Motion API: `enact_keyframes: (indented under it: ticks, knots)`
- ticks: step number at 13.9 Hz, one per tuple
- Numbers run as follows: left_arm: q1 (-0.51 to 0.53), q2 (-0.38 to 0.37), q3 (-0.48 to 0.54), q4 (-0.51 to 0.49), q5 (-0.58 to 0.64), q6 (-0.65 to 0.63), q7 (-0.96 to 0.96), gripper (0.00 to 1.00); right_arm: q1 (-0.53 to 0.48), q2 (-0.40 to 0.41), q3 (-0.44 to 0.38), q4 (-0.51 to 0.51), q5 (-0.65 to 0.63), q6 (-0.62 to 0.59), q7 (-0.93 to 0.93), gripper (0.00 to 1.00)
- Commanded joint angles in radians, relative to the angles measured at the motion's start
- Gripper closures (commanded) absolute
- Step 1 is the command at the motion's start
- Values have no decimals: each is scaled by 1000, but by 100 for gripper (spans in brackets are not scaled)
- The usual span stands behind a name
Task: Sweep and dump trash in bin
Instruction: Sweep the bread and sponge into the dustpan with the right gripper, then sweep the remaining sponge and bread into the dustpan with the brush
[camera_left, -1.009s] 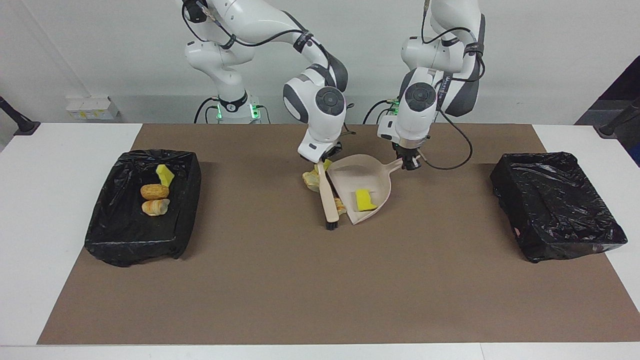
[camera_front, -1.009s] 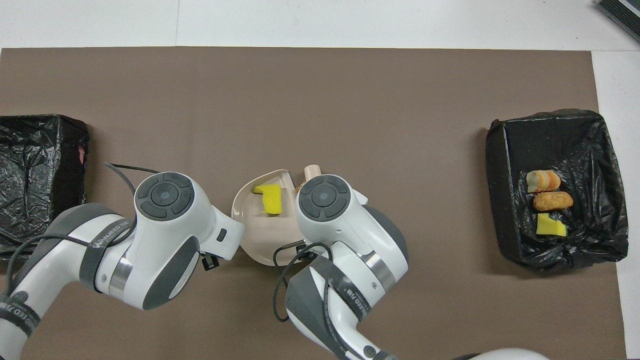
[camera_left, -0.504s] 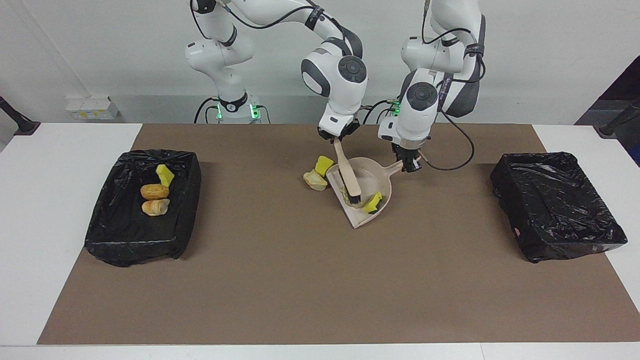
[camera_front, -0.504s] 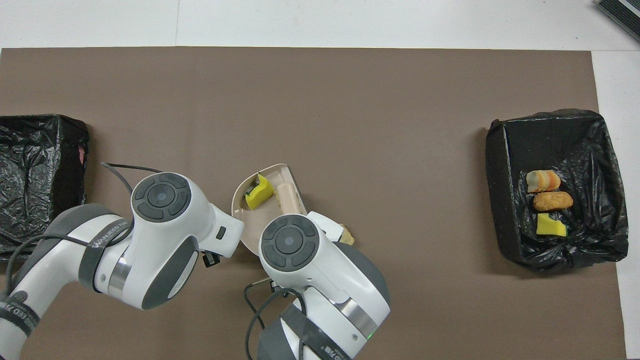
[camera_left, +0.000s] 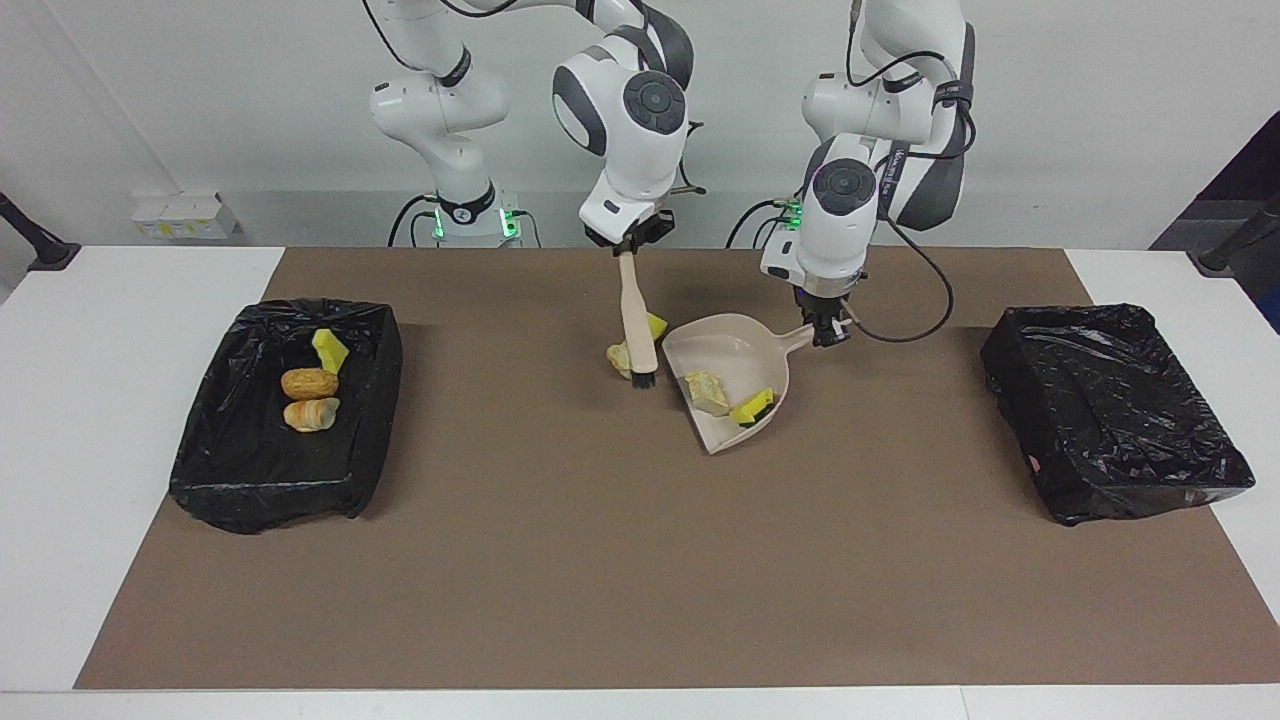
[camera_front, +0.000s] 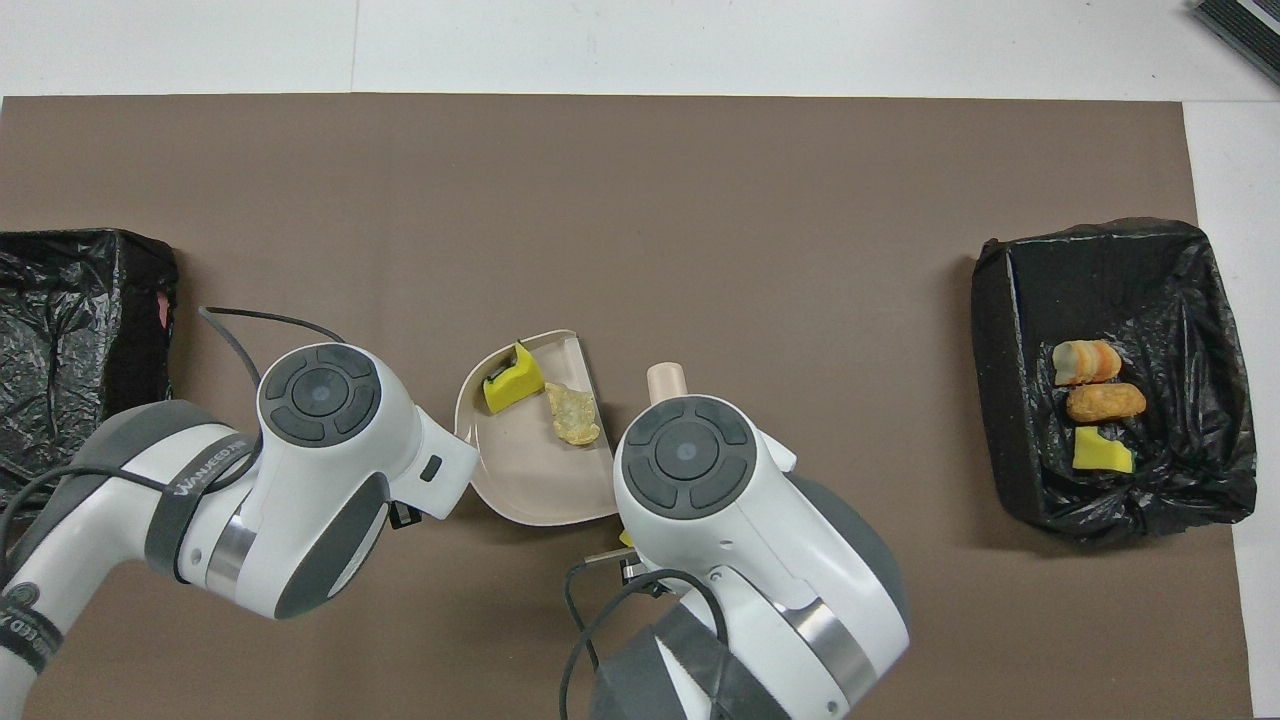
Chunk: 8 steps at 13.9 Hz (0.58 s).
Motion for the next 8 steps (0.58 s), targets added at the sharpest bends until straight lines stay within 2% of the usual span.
enact_keyframes:
  ticks: [1,3,8]
  knots:
    - [1,-39,3,4,48,-67,106,100,-31,-117,4,-179,26,65,-15,100]
    - [1,-68,2,-39,50,-65,111,100,-32,-194,4,-316,35,172,-23,100]
    - [-40,-94,-4,-114,46,-26,18,100,-39,-206,2,-443,50,251,-41,100]
